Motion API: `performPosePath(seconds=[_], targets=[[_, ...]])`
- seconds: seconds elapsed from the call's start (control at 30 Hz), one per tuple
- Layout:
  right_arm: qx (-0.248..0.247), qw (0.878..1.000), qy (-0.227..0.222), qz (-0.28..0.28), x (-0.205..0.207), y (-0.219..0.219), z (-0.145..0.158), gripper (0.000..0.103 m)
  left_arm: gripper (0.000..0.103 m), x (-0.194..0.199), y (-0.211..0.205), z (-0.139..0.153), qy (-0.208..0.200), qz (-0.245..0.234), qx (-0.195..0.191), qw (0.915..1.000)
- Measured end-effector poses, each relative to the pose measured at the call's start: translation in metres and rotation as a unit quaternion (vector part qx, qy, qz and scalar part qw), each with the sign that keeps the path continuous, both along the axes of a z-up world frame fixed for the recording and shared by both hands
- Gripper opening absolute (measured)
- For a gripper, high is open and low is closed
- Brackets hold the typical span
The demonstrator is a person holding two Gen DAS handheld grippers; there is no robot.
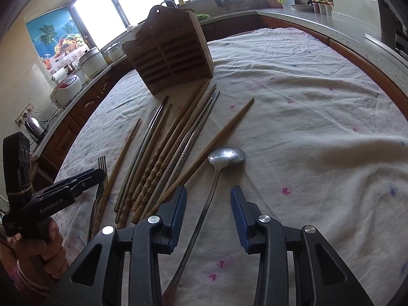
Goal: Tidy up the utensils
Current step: 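Move the left tool to the steel fork while the right tool approaches the steel spoon, then close the left tool on the fork while the right tool closes on the spoon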
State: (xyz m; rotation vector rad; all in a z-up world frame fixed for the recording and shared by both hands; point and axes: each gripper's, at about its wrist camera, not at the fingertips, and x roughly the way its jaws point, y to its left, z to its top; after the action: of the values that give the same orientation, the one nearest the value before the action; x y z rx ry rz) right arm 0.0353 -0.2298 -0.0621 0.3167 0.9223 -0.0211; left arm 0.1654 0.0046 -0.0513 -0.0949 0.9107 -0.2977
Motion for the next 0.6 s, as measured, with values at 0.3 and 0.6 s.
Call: performPosePath(seconds=[0.3,0.6], targets=[[0.035,0.999,0.003,-0.006,0.008,-0.011,-0.005,0.007,0.016,0.009,0.003,-0.005,0.004,-0.016,-0.031,0.9994],[0.033,0.999,-0.035,-0.005,-0.011,-0.012,0.015,0.002,0.000,-0.017,0.010,0.022,-0.025,-0.029,-0.043,0.9983]])
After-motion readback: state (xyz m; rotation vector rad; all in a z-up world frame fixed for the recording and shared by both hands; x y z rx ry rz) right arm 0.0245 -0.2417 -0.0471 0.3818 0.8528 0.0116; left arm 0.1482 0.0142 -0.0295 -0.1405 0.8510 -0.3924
